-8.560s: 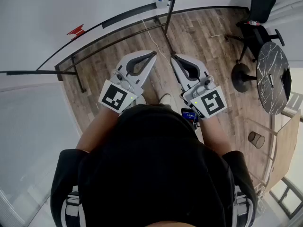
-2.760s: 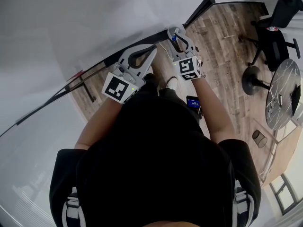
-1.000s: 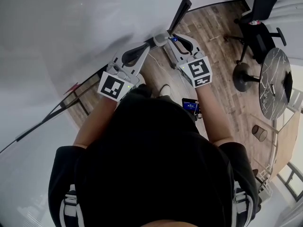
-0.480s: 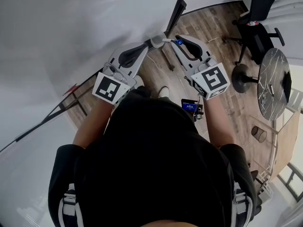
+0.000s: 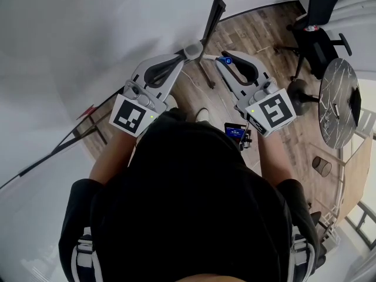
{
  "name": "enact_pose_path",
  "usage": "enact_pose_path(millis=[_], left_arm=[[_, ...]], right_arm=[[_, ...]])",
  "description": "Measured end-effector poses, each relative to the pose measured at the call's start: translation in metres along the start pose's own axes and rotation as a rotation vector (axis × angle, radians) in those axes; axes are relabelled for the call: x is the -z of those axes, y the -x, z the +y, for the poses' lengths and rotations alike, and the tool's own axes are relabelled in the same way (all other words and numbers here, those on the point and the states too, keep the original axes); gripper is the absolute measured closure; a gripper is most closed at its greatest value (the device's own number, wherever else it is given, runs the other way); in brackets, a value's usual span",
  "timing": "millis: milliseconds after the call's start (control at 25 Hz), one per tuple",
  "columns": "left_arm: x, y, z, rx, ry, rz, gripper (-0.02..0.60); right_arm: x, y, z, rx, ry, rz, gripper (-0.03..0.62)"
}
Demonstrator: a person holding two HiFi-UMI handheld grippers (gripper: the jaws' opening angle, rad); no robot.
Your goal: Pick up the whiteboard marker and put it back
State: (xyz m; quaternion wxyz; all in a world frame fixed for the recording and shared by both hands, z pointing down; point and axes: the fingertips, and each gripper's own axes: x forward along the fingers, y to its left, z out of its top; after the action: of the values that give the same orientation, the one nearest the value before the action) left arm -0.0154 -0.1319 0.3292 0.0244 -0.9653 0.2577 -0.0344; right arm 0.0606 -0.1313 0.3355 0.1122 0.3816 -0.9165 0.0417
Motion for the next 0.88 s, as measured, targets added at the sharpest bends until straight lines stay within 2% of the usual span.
enact_pose_path(millis=[400, 880], left_arm=[[0.0, -0.0024, -0.0088, 0.01, -0.005, 0.0, 0.578], [-0.0021, -0.0026, -0.0075, -0.013, 0.022, -0.007, 0.578]], right_arm=[[-0.0019, 0.0033, 0.0034, -0.015, -0.002, -0.013, 0.522], [-0.0066, 0.0001, 0.0069, -0.034, -0.029, -0.032, 0.522]])
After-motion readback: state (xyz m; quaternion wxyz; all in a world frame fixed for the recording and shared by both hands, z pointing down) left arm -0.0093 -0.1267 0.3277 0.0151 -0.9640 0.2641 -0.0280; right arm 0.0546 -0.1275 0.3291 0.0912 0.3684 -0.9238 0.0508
